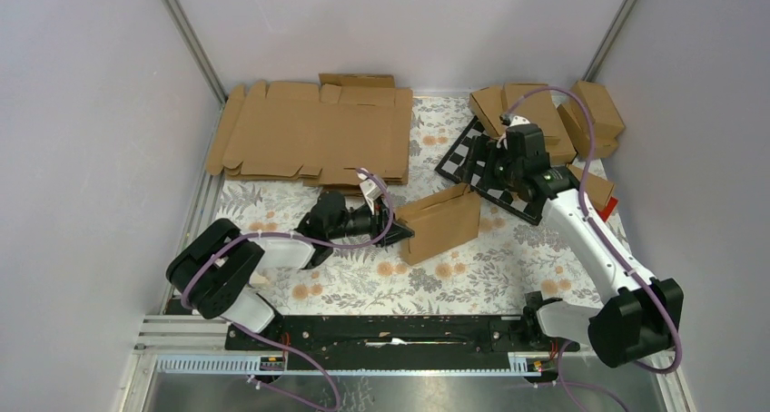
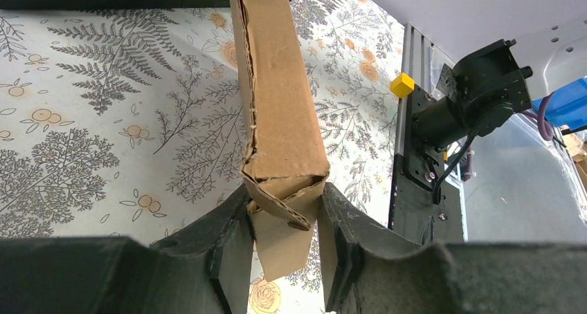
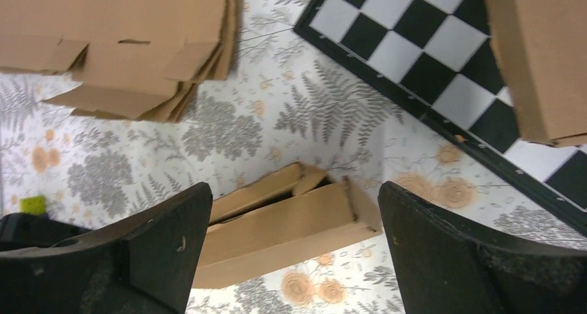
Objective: Fold the paper box
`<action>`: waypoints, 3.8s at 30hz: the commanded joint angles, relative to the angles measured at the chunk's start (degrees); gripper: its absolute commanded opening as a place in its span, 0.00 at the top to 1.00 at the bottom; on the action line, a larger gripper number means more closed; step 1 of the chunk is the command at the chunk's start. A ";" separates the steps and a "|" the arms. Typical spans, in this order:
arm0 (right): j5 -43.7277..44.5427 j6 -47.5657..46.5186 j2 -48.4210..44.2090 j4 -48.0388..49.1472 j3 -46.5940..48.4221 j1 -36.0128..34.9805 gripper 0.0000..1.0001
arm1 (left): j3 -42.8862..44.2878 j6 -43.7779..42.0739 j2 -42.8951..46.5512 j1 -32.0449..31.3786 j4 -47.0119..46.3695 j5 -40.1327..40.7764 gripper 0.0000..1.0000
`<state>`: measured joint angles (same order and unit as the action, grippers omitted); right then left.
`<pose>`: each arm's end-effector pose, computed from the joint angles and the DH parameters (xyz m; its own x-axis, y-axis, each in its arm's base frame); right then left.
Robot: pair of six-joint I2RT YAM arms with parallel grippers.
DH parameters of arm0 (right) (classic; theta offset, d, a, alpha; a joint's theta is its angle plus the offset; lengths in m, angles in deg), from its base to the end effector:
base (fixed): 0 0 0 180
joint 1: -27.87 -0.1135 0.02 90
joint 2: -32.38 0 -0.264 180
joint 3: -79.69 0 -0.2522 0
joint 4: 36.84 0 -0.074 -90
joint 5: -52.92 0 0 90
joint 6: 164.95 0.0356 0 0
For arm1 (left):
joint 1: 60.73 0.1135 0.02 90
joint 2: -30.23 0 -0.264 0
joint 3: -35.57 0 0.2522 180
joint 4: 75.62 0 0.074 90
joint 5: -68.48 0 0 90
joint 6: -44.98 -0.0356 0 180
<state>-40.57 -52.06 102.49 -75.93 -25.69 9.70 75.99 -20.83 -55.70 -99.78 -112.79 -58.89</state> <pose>0.2576 0.0868 0.3194 -0.6364 0.1998 -0.7451 -0.1209 0.9281 0.3521 0.2032 -0.1927 0.1821 -0.4990 -0.0145 -0.8665 0.8360 0.2553 -0.4857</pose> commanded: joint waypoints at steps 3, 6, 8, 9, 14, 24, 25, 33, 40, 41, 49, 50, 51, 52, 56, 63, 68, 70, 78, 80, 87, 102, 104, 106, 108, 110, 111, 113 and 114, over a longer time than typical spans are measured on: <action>-5.84 -4.43 -1.97 6.42 -6.69 6.57 0.06 | 2.17 0.13 -3.40 0.21 -1.54 -3.42 0.66; -5.78 -4.71 -3.48 8.65 -10.68 6.57 0.12 | 1.84 -0.12 -4.03 0.20 -1.45 -4.04 0.65; -5.64 -6.19 -3.76 9.56 -12.26 6.57 0.16 | 2.09 -0.64 -4.22 0.21 -0.63 -4.85 0.65; -5.47 -6.68 -3.87 9.86 -12.80 6.57 0.18 | 2.35 -0.83 -4.36 0.20 -0.27 -5.31 0.65; -12.08 -8.37 -6.57 13.90 -14.63 6.57 0.24 | 2.83 -1.63 -4.10 0.21 0.53 -6.24 0.65; -7.39 -11.08 -6.94 12.50 -12.81 1.11 0.27 | 1.18 -7.63 3.19 -0.99 5.62 -2.03 0.66; -5.57 -11.35 -6.54 11.88 -12.24 0.09 0.27 | 1.25 -8.79 3.88 -1.60 6.85 -1.16 0.66; 2.56 -11.16 -3.37 9.57 -9.64 -2.55 0.37 | 3.72 -18.59 6.84 -8.31 18.04 9.87 0.66; 4.32 -11.13 -4.00 5.00 -8.74 -2.66 0.44 | 3.78 -20.15 7.25 -9.89 19.21 14.88 0.66; 4.22 -11.23 -4.24 4.18 -8.67 -2.66 0.43 | 3.68 -20.26 7.49 -9.98 19.28 15.35 0.65; 4.40 -11.55 -3.88 -0.34 -6.88 -2.74 0.52 | 3.71 -20.83 7.57 -10.34 19.45 15.74 0.65; 5.69 -11.16 -3.75 -0.66 -6.56 -2.74 0.53 | 3.74 -20.92 7.60 -10.41 19.54 15.69 0.65; 6.48 -10.97 -3.62 -0.81 -6.29 -2.74 0.52 | 3.75 -21.01 7.57 -10.42 19.62 15.68 0.65; 6.66 -11.14 -3.66 -0.76 -6.10 -2.74 0.50 | 3.76 -21.02 7.54 -10.46 19.63 15.72 0.65; 5.96 -11.75 -3.15 -0.86 -4.79 -3.19 0.42 | 4.31 -21.36 7.18 -10.68 20.45 15.51 0.65; 5.53 -13.04 -1.87 -1.22 -3.71 -3.95 0.58 | 4.79 -21.55 6.73 -10.95 20.87 15.36 0.65; 5.75 -13.31 -0.83 -2.39 -3.55 -4.45 0.73 | 4.90 -21.71 6.65 -11.01 21.14 15.35 0.64; 7.66 -13.08 -0.48 -3.71 -3.08 -4.58 0.79 | 4.94 -21.72 6.52 -10.97 21.19 15.59 0.63; 9.81 -12.76 -1.46 -6.82 -3.10 -4.63 0.91 | 5.47 -20.05 5.38 -10.86 21.31 18.78 0.41; 7.97 -12.21 -1.58 -7.29 -2.99 -4.72 0.92 | 5.28 -19.52 5.26 -10.56 20.87 19.46 0.33; 7.78 -9.47 -2.47 -8.82 -4.29 -5.16 0.92 | 2.82 -16.34 3.33 -9.54 13.28 16.31 0.21; 13.73 -9.16 -5.15 -13.20 -3.98 -5.81 0.88 | -0.09 -10.04 0.47 -1.88 -0.59 3.61 0.72; 14.41 -9.73 -4.55 -13.90 -4.06 -6.13 0.86 | 0.53 -10.31 0.15 -1.82 0.34 1.45 0.74; 14.31 -9.65 -4.67 -13.70 -4.53 -6.58 0.85 | 0.49 -10.71 0.28 -1.82 0.57 1.16 0.74; 14.55 -9.55 -4.99 -13.33 -4.83 -6.82 0.85 | 0.33 -11.41 0.88 -1.82 1.35 1.93 0.74; 15.06 -9.56 -5.04 -13.26 -5.11 -6.90 0.85 | -0.02 -12.00 1.71 -1.82 1.90 2.60 0.75; 14.96 -9.55 -5.00 -13.30 -5.20 -6.91 0.85 | -0.29 -12.11 1.98 -1.82 1.74 2.91 0.75; 14.74 -9.21 -5.01 -13.21 -5.49 -7.04 0.85 | -0.67 -12.22 2.45 -1.79 1.55 3.16 0.75; 14.71 -8.91 -5.09 -12.93 -5.80 -7.09 0.85 | -0.80 -12.40 2.66 -1.82 1.53 3.21 0.75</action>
<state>-28.59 -60.73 97.90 -87.62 -31.13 3.10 75.99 -32.53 -55.29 -102.34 -107.92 -55.89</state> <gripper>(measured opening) 0.153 0.367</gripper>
